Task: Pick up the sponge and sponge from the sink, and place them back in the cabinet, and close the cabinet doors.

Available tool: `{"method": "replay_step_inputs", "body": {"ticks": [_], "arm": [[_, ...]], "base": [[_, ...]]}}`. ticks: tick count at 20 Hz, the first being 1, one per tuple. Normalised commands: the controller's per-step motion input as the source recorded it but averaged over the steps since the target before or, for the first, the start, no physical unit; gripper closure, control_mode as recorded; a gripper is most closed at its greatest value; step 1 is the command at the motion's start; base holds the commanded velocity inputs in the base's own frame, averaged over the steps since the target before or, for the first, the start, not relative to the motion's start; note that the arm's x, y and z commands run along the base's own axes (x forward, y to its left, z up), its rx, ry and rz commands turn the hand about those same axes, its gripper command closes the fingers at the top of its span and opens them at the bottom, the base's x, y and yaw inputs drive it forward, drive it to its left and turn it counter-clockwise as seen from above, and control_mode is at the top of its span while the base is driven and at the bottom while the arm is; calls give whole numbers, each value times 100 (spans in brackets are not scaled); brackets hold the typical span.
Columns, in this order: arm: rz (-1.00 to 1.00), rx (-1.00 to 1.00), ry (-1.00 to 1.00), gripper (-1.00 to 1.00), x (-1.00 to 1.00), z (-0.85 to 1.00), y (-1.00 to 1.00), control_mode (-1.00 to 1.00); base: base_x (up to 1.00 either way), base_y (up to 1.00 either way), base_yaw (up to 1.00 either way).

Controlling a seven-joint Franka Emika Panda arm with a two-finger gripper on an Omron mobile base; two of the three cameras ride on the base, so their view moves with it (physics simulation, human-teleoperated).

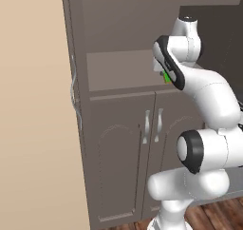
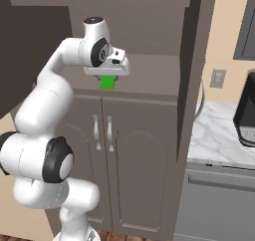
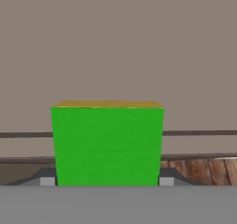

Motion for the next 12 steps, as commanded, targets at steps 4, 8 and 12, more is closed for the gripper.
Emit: {"method": "replay_step_inputs", "body": {"ticks": [4,8,12], "arm": [[0,0,0,100,50,0,0,-100],[0,0,0,100,49,0,0,-100],[0,0,0,100,47,-2,0,-100]], "base": [[0,0,0],[0,0,0],[0,0,0]]}}
